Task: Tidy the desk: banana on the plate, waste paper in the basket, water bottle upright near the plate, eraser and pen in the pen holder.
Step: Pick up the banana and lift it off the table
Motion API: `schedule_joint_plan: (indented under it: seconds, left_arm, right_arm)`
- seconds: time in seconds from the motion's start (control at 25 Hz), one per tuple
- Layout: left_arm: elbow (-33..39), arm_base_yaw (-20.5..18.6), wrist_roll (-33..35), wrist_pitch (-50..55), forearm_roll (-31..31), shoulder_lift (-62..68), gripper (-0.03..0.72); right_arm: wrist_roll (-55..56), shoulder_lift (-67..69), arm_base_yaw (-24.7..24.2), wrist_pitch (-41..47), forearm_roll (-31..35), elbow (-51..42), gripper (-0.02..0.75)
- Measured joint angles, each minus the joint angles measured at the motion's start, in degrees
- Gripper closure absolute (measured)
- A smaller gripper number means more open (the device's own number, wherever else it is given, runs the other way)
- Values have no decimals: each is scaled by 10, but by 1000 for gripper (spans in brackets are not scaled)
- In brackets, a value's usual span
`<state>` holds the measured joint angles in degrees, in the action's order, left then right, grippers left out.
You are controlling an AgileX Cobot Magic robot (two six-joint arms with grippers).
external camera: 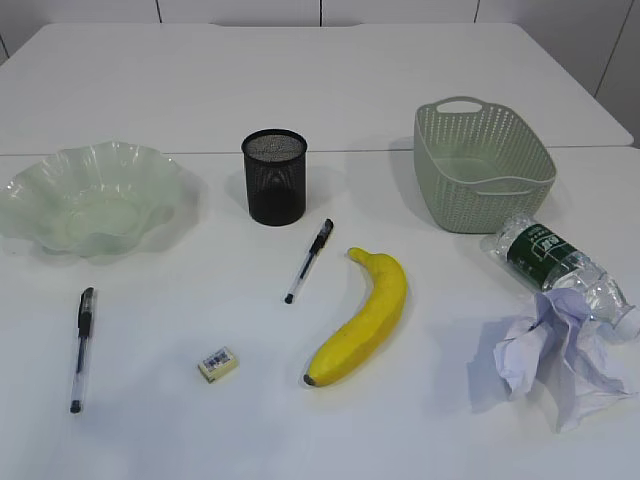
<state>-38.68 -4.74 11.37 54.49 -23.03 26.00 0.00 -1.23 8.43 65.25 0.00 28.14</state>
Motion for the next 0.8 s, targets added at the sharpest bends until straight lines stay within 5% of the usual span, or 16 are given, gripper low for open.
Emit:
schedule_joint_plan:
  seconds: [0.52, 0.8]
  left_arm:
    - [-194, 2, 93, -5, -128, 334, 190]
    - [-245, 113, 120, -80, -142, 423, 191]
  right_arm:
    - [0, 0, 0, 0, 0, 0, 202]
    - [0, 0, 0, 0, 0, 0, 202]
